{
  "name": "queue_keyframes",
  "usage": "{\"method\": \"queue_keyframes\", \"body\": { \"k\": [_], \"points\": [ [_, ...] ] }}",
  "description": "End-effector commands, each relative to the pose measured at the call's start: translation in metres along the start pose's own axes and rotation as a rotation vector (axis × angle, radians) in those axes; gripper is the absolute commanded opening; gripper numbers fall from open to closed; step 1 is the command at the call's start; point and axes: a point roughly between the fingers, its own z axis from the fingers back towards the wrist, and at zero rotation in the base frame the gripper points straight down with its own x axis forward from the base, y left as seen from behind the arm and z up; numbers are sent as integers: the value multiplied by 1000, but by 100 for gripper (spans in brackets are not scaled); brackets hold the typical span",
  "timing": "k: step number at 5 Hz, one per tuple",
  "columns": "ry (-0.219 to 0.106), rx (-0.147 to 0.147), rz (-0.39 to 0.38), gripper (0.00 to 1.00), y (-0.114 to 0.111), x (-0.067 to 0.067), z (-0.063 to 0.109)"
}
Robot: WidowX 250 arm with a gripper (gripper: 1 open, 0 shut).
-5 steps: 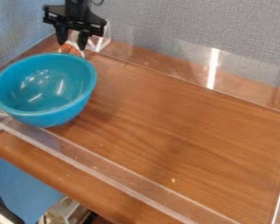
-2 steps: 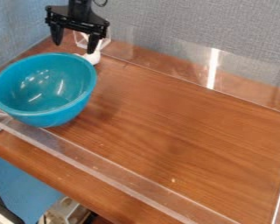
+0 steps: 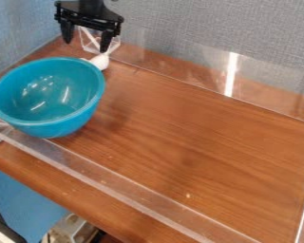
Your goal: Put the mushroom in the blue bowl
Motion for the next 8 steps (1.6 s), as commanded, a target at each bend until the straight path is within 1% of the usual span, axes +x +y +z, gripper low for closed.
{"method": "queue_keyframes", "body": {
  "k": [1,3,6,8],
  "points": [
    [-66,-15,8,100,-3,17,20],
    [-61,-29,-15,100,-15,24,17],
    [-71,-52,-33,100,-29,38,17],
    [-42,-25,-33,100,-15,45,-9]
  ]
}}
